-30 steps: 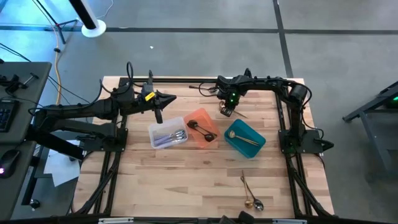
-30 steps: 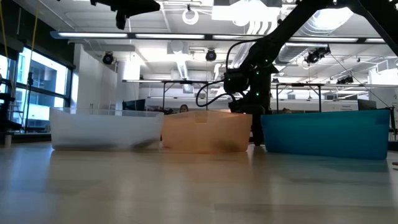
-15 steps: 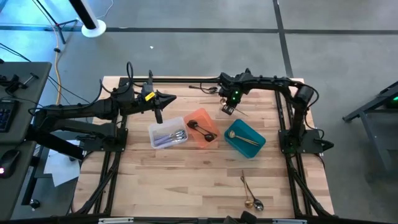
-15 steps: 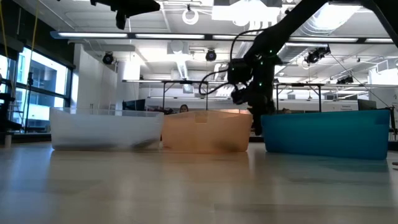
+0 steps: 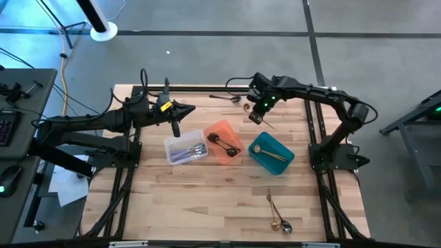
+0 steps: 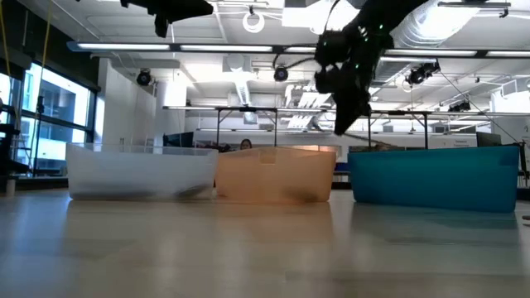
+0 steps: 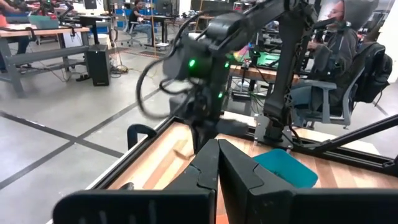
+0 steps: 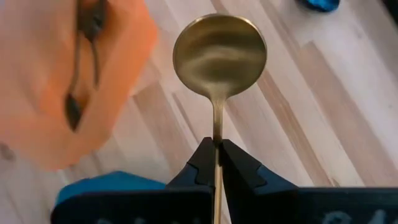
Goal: Sort silverware by color (type)
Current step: Put the gold spoon into the blue bin
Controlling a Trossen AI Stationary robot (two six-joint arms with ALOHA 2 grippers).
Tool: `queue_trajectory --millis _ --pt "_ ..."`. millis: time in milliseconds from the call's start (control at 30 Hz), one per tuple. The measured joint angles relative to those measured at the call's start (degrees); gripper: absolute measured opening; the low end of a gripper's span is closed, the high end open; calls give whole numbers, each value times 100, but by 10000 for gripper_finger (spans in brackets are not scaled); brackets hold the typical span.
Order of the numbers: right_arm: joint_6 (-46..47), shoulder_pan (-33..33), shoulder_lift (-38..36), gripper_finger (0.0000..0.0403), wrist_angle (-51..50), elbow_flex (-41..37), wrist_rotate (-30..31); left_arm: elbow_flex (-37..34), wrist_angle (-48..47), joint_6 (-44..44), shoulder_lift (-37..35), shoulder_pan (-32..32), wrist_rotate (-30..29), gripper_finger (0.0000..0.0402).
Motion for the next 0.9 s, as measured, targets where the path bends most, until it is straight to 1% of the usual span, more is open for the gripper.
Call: queue_trajectory --millis 100,267,500,733,900 --pt "12 9 -330 0 15 2 -31 0 0 2 0 -2 0 0" --pt "7 7 -873 0 140 7 -308 0 -23 2 0 -1 0 0" --pt "9 7 -1605 0 373 11 -414 0 -233 2 0 0 0 0" --pt "157 17 -2151 0 1019 11 -759 0 -289 0 0 -1 1 0" --pt "142 213 -2361 0 1522 11 -974 0 -275 -46 0 -2 0 0"
